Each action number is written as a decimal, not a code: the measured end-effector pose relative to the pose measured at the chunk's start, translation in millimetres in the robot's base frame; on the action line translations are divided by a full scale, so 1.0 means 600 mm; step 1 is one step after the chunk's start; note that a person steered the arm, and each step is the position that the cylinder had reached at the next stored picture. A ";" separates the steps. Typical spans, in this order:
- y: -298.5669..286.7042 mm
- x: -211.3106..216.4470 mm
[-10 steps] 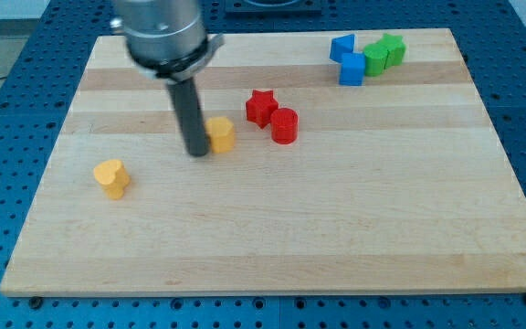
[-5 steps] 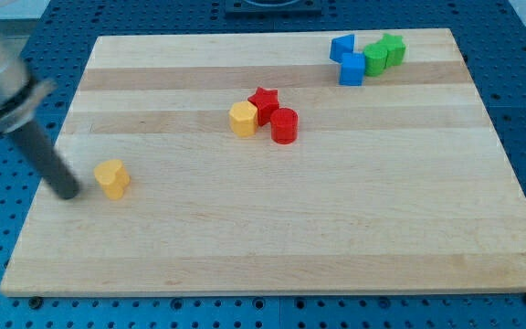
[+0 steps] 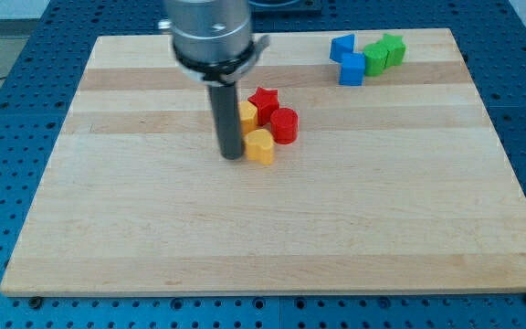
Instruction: Reposition the yellow heart below the red star
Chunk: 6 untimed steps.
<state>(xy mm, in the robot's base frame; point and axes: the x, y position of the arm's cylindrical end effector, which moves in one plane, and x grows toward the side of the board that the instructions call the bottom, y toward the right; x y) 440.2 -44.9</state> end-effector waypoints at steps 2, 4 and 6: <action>0.066 0.100; 0.073 0.018; 0.115 0.046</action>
